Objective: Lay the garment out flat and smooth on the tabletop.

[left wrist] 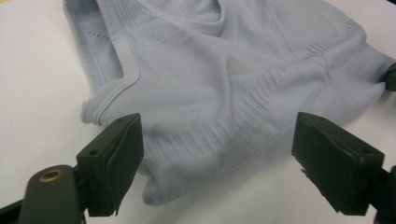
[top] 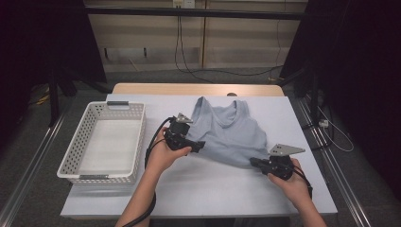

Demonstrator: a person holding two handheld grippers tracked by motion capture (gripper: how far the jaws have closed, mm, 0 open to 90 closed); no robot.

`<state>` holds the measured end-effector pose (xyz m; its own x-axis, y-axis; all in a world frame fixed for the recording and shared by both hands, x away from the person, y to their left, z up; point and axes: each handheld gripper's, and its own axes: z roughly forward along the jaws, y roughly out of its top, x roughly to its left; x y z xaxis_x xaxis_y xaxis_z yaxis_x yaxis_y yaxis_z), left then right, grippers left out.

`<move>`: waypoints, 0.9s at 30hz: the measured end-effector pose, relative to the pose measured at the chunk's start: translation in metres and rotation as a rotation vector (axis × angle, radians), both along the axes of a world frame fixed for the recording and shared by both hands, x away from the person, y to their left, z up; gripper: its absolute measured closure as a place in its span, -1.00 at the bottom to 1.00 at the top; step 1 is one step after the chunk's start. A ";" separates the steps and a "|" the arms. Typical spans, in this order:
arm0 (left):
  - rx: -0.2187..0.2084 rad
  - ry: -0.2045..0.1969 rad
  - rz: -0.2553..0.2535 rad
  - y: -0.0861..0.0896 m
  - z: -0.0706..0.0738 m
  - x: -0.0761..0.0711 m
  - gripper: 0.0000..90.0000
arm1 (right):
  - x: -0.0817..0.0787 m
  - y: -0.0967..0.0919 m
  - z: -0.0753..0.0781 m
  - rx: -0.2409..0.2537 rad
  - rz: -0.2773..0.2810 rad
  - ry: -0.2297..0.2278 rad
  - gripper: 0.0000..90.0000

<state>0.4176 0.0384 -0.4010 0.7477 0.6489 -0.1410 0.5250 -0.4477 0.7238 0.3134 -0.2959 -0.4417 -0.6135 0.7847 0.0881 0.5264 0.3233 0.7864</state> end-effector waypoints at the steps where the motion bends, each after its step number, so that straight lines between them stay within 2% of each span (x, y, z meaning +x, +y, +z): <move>1: 0.000 0.004 -0.001 0.001 -0.001 0.000 -0.64 | 0.000 0.000 0.000 0.000 -0.001 0.001 0.99; 3: 0.005 0.011 0.002 0.003 -0.002 -0.001 -0.64 | 0.001 0.000 0.001 0.001 0.000 -0.002 0.99; 5: 0.008 0.018 0.030 0.005 -0.004 -0.001 -0.64 | 0.001 0.000 0.001 0.000 0.002 -0.002 0.99; 11: 0.013 0.009 0.065 0.013 -0.006 0.000 -0.66 | 0.001 0.000 0.000 0.000 -0.001 -0.002 0.98; 15: 0.023 -0.006 0.061 0.010 -0.011 0.000 -0.68 | 0.002 0.000 0.000 -0.001 -0.001 -0.001 0.98; 18: 0.036 0.006 0.050 0.009 -0.016 0.001 -0.68 | 0.002 -0.001 0.000 0.003 -0.001 -0.005 0.98; 22: 0.032 0.012 0.072 0.011 -0.022 0.003 -0.68 | 0.002 -0.001 0.000 0.003 0.000 -0.007 0.98; 27: 0.034 0.026 0.076 0.012 -0.025 0.004 -0.66 | 0.002 0.000 0.001 0.001 0.003 -0.013 0.98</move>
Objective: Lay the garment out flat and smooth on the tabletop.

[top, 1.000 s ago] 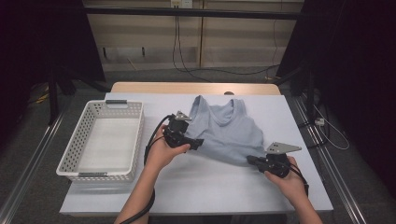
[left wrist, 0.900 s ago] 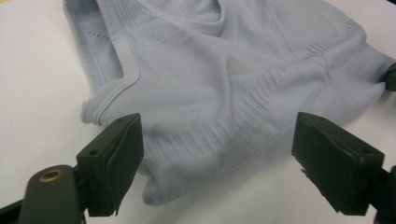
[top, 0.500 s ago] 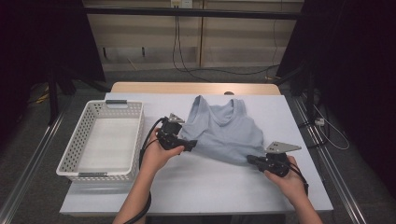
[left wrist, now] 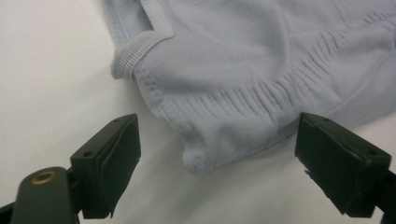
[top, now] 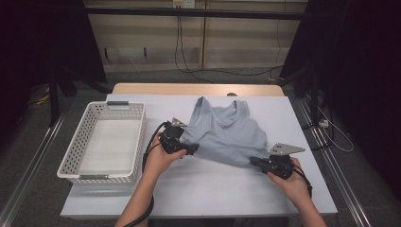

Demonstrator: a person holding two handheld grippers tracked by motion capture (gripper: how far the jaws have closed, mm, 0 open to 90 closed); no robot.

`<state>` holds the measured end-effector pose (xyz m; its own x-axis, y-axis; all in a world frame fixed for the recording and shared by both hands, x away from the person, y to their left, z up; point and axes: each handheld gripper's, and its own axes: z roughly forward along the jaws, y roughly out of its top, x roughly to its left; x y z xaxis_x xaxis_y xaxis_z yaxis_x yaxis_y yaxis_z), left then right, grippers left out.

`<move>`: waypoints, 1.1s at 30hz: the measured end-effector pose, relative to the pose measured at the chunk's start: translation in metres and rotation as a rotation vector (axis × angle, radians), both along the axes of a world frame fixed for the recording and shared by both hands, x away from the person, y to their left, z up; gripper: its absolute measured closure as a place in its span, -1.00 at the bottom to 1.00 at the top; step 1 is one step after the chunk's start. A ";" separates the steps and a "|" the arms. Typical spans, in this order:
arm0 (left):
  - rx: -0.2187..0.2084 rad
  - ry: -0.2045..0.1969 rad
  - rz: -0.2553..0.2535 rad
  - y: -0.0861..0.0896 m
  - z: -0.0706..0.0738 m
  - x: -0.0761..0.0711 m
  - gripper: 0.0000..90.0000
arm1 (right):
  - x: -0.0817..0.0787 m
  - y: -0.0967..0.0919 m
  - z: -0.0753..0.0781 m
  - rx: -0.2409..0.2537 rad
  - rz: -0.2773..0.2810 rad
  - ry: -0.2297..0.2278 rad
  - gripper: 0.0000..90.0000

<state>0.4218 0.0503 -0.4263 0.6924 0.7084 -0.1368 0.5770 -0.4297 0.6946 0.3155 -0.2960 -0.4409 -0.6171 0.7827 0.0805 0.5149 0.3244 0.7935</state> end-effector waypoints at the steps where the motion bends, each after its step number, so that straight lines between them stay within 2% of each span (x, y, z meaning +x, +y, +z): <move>1: 0.003 0.004 -0.009 0.000 0.000 0.000 -0.65 | 0.000 0.000 0.000 0.002 0.001 0.000 0.98; 6: 0.003 0.000 -0.016 -0.003 -0.001 -0.001 -0.54 | 0.000 0.000 0.000 0.001 0.000 -0.003 0.98; 13: -0.002 0.047 -0.035 -0.005 -0.005 0.000 -0.43 | 0.000 0.001 0.000 -0.004 0.004 -0.012 0.98; 17: -0.004 0.052 -0.041 -0.007 -0.005 -0.001 -0.27 | -0.001 0.001 0.001 -0.004 0.004 -0.017 0.98; 20: -0.012 0.081 -0.038 -0.007 -0.004 -0.001 -0.20 | 0.000 0.001 0.001 -0.006 0.002 -0.021 0.98; 24: -0.017 0.095 -0.029 -0.007 -0.002 -0.002 -0.04 | 0.000 0.001 0.001 -0.003 0.001 -0.026 0.98; 33: -0.023 0.100 -0.038 -0.008 0.003 -0.004 0.28 | 0.001 0.001 0.000 0.002 -0.001 -0.027 0.98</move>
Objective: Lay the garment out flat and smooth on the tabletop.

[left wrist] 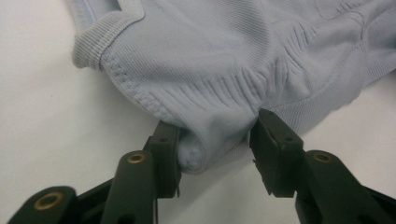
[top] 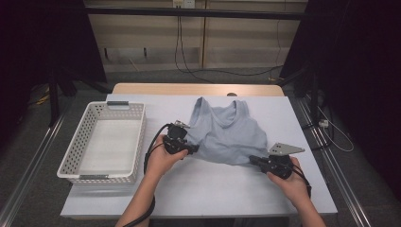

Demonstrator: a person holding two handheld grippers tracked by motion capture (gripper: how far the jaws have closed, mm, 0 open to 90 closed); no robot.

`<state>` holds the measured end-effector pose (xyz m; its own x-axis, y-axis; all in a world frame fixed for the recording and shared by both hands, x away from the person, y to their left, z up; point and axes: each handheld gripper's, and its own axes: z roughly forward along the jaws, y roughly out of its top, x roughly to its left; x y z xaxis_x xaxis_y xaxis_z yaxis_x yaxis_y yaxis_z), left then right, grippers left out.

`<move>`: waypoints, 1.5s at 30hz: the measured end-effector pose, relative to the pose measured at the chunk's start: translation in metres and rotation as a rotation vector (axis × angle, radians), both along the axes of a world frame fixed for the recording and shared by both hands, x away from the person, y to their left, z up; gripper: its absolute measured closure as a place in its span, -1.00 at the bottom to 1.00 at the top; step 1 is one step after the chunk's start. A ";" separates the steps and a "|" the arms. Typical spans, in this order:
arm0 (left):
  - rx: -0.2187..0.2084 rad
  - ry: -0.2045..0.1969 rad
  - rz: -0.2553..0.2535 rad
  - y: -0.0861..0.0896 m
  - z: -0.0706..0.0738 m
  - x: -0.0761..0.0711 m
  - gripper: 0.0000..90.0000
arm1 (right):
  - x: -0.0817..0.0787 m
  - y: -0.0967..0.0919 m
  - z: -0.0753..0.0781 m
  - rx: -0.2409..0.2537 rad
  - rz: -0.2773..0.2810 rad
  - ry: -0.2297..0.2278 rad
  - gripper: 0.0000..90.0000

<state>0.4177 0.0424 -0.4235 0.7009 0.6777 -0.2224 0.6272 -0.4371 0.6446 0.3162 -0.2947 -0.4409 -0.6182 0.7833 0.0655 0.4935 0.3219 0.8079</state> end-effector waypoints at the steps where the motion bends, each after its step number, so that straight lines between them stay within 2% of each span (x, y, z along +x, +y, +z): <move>1: 0.004 0.002 -0.002 -0.001 0.001 -0.001 0.31 | 0.000 0.000 0.000 0.007 0.002 -0.001 0.98; 6: 0.010 0.003 -0.019 -0.004 0.003 -0.003 0.61 | 0.000 0.001 -0.001 0.007 0.004 0.000 0.98; 11: 0.002 -0.004 -0.020 -0.005 0.006 -0.003 0.70 | 0.001 0.000 -0.001 0.010 0.001 0.002 0.98; 17: -0.038 -0.018 -0.017 -0.003 0.016 -0.002 0.73 | 0.000 -0.004 0.000 0.014 -0.009 0.001 0.98; 26: -0.105 -0.008 -0.005 0.003 0.027 0.002 0.73 | -0.003 -0.009 0.002 0.029 -0.026 -0.009 0.98; 31: -0.107 -0.010 -0.001 0.004 0.033 0.002 0.72 | -0.004 -0.009 0.004 0.039 -0.029 -0.018 0.98; 35: -0.096 -0.027 0.004 0.004 0.039 0.000 0.70 | -0.005 -0.010 0.005 0.047 -0.035 -0.017 0.98; 45: -0.095 -0.009 0.021 0.008 0.037 0.002 0.72 | -0.005 -0.008 0.004 0.040 -0.032 -0.017 0.98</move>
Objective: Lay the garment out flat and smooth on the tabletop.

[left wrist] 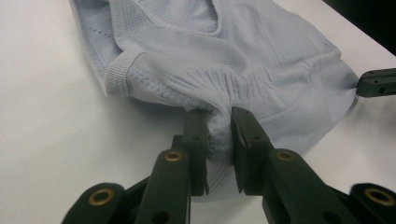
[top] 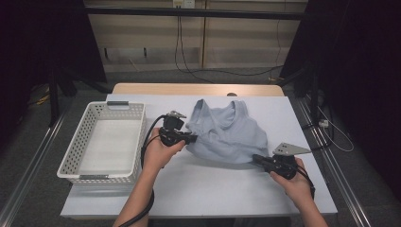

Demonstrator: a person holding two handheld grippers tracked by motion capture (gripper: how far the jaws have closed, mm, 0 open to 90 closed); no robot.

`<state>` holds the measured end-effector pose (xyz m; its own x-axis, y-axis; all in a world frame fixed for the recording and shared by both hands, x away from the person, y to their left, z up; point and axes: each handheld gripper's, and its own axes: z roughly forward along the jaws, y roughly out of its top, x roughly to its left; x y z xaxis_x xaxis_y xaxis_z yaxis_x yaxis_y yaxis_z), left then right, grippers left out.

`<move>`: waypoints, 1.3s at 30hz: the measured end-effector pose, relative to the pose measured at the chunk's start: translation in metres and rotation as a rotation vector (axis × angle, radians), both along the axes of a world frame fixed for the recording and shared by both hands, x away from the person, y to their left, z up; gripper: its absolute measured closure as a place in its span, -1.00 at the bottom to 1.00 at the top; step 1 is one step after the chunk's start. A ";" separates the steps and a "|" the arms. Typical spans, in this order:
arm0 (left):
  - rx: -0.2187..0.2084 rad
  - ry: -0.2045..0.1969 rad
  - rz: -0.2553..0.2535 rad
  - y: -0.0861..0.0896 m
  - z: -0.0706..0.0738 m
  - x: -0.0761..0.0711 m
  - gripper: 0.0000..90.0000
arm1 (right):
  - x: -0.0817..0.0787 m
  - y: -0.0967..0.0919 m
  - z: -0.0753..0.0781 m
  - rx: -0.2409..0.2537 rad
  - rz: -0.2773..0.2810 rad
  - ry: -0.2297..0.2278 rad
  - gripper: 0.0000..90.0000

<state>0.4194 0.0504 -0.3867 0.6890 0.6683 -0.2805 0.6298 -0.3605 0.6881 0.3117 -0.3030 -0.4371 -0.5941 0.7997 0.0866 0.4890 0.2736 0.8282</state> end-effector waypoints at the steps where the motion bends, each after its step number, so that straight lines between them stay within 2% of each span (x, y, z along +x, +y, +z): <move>1: 0.006 0.000 -0.006 0.000 0.000 0.000 0.72 | 0.000 0.000 0.000 -0.002 -0.001 0.000 0.98; 7: 0.022 0.012 0.003 0.000 -0.004 0.002 0.75 | 0.000 -0.001 0.000 0.001 -0.009 -0.006 0.98; 11: 0.015 0.029 0.018 0.000 -0.009 0.003 0.76 | 0.001 0.001 -0.001 -0.015 -0.009 -0.006 0.98; 21: 0.012 0.031 0.040 0.003 -0.014 0.006 0.77 | 0.003 0.006 -0.004 -0.041 -0.018 -0.015 0.98; 28: 0.027 0.043 0.043 0.005 -0.018 0.008 0.77 | 0.004 0.009 -0.005 -0.055 -0.011 -0.018 0.98; 33: 0.036 0.030 0.054 0.005 -0.021 0.009 0.76 | 0.004 0.010 -0.003 -0.051 -0.011 -0.027 0.98; 36: 0.064 0.013 0.059 0.000 -0.025 0.009 0.75 | 0.005 0.011 -0.004 -0.055 -0.009 -0.018 0.97; 39: 0.070 0.012 0.057 -0.002 -0.029 0.010 0.74 | 0.005 0.011 -0.006 -0.061 -0.004 -0.009 0.97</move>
<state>0.4294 0.0488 -0.4156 0.6463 0.7246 -0.2393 0.6583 -0.3709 0.6550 0.3167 -0.2921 -0.4428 -0.5912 0.8059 0.0321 0.4827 0.3216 0.8146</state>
